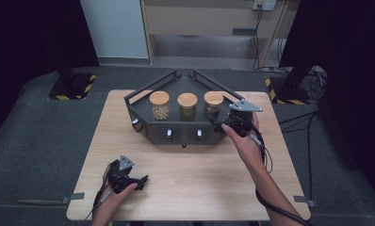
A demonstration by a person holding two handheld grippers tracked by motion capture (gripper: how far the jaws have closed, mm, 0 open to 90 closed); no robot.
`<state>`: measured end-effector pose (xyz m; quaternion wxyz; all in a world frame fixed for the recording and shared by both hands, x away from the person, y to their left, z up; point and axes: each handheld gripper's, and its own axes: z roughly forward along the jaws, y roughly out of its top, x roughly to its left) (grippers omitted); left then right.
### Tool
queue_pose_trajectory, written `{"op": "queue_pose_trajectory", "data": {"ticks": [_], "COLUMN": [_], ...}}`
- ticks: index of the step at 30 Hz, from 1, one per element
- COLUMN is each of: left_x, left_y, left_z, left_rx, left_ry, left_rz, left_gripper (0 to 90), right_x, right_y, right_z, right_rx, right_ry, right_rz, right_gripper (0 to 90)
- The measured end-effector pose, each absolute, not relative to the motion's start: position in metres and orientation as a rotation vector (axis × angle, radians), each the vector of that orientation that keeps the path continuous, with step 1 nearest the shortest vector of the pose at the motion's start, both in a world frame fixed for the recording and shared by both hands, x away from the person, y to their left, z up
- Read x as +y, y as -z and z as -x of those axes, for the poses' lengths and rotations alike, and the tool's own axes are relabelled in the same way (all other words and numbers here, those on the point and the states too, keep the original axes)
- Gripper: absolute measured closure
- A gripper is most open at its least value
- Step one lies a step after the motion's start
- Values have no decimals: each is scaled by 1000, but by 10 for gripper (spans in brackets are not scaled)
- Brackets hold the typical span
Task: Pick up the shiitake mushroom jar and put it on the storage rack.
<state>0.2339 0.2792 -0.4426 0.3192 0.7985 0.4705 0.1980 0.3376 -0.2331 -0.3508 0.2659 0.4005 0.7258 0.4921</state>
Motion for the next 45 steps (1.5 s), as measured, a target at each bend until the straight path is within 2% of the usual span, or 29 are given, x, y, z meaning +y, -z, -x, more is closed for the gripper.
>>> {"op": "queue_pose_trajectory", "data": {"ticks": [45], "left_x": [279], "left_y": [443], "left_z": [-234], "left_rx": [1237], "left_ry": [-521], "left_rz": [-2099], "left_gripper": [0], "right_x": [-251], "right_y": [369], "right_z": [-306], "right_rx": [2037], "right_ry": [-1250], "right_rz": [-1031], "right_gripper": [13]}}
